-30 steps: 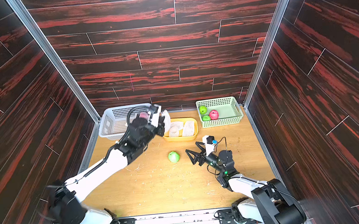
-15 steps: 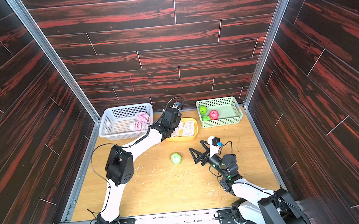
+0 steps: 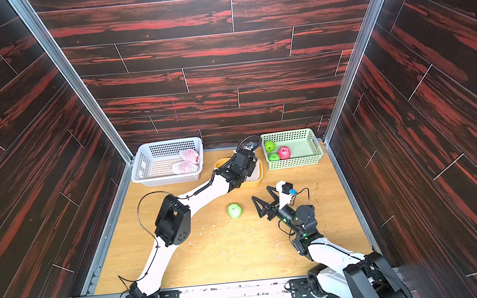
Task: Remove foam nets from apples
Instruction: Place the foam net into the storage box.
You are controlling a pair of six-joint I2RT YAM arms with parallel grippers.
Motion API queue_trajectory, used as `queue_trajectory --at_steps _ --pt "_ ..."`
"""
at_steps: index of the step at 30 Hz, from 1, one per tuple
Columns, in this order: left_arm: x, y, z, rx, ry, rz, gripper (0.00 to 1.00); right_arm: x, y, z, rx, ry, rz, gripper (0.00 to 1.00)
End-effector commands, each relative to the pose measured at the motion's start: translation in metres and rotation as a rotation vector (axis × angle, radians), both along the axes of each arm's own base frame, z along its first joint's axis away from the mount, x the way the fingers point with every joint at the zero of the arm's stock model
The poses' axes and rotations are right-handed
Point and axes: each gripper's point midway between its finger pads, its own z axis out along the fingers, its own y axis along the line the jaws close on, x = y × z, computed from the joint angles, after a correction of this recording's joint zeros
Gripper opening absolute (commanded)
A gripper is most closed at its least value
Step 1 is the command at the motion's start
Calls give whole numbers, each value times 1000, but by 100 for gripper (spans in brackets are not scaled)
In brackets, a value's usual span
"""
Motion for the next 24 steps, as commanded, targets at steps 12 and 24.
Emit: queue_trajectory --at_steps 12,24 --pt "7 -8 -28 -8 53 23 7 1 0 2 -5 -18 2 93" --pt "-7 7 51 -77 -53 41 40 2 1 -1 -7 -11 5 93"
